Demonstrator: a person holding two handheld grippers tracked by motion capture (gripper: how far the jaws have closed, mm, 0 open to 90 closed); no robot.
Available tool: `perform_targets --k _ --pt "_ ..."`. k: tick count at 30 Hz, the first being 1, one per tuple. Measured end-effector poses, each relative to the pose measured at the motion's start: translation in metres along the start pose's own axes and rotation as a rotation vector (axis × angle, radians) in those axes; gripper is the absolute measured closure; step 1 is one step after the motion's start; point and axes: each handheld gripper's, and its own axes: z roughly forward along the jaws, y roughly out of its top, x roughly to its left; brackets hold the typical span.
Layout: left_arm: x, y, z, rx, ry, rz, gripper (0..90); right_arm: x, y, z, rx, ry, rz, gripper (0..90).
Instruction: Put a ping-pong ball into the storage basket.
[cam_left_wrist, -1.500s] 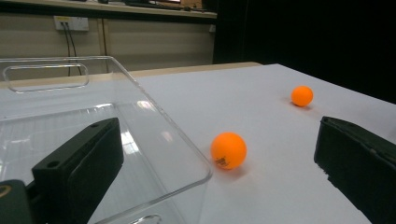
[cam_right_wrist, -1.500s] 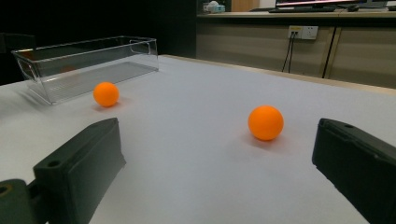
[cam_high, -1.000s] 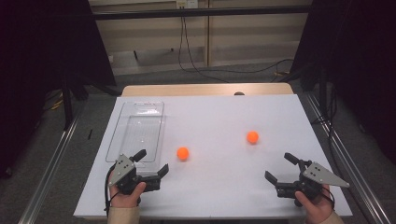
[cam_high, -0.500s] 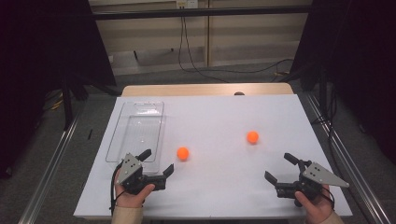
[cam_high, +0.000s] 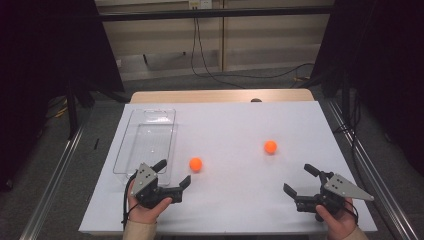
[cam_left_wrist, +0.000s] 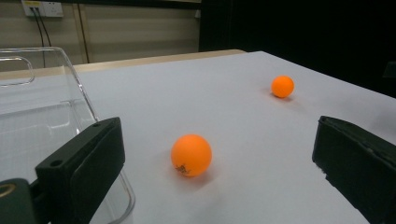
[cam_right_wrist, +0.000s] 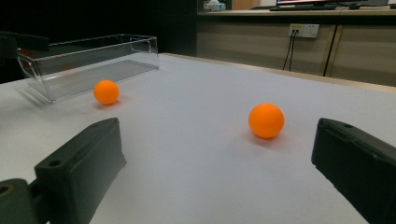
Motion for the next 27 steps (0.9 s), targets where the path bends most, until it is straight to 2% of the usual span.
perform_targets --k 6,27 --pt "-0.003 0.002 0.003 -0.003 -0.004 -0.011 2.5 0.000 0.000 0.000 0.000 0.001 0.000 1.6" --pt "-0.013 0.005 0.015 0.030 -0.027 -0.003 3.6 0.000 0.000 0.000 -0.004 0.004 0.002 1.6"
